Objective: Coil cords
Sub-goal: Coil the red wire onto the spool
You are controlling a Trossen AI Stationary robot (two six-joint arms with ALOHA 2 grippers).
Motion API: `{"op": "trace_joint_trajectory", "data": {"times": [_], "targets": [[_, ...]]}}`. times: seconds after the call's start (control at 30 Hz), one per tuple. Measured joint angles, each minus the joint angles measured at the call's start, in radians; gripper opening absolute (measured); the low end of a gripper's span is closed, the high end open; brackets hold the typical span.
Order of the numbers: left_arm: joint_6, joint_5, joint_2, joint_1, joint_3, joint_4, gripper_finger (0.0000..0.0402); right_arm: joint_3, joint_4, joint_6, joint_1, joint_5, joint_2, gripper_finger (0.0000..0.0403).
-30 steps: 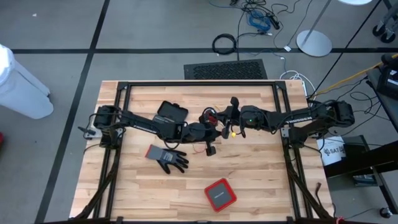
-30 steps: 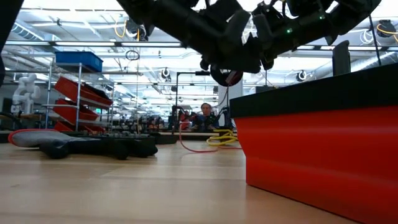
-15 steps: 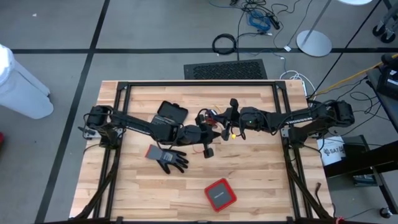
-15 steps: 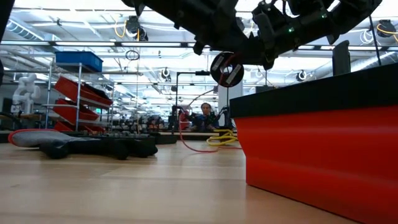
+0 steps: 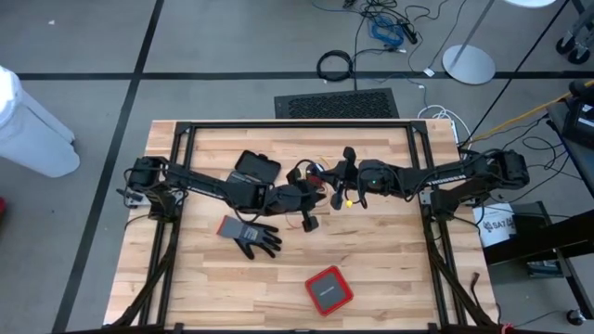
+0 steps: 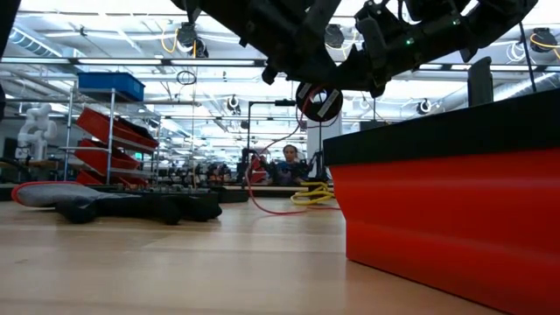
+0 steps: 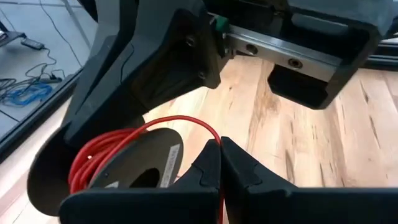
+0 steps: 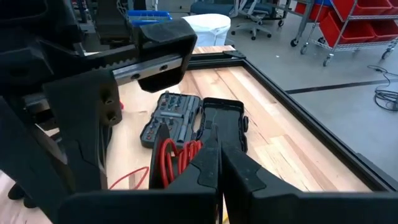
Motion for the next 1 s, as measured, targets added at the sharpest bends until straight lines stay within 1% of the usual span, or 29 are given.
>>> {"op": "trace_joint_trajectory", "data": {"times": [0.1, 0.23, 0.53, 0.63, 0.8, 0.93, 1.0], "targets": [[-0.001, 0.007, 0.0, 0.004, 0.0, -0.017, 0.0, 0.0, 0.0, -0.001, 0.0, 0.0, 0.0, 0.0], [-0.027, 0.043, 0.011, 0.009, 0.0, -0.014, 0.0, 0.0, 0.016, -0.002, 0.0, 0.0, 0.0, 0.0], [-0.043, 0.048, 0.101, 0.009, 0.0, -0.018, 0.0, -0.001, 0.07, -0.006, 0.001, -0.001, 0.001, 0.0], [-0.044, 0.045, 0.124, 0.011, 0.0, -0.021, 0.0, -0.001, 0.082, -0.009, 0.0, -0.001, -0.005, 0.0], [-0.043, 0.023, 0.127, 0.024, -0.005, -0.055, 0.0, -0.001, 0.075, -0.012, 0.001, 0.0, -0.034, 0.0], [-0.02, -0.015, 0.122, 0.031, -0.01, -0.09, 0.0, -0.001, 0.037, -0.013, 0.003, -0.001, -0.064, 0.0], [-0.017, -0.022, 0.121, 0.036, -0.01, -0.117, 0.0, -0.001, 0.004, -0.006, 0.003, -0.019, -0.084, 0.0]]}}
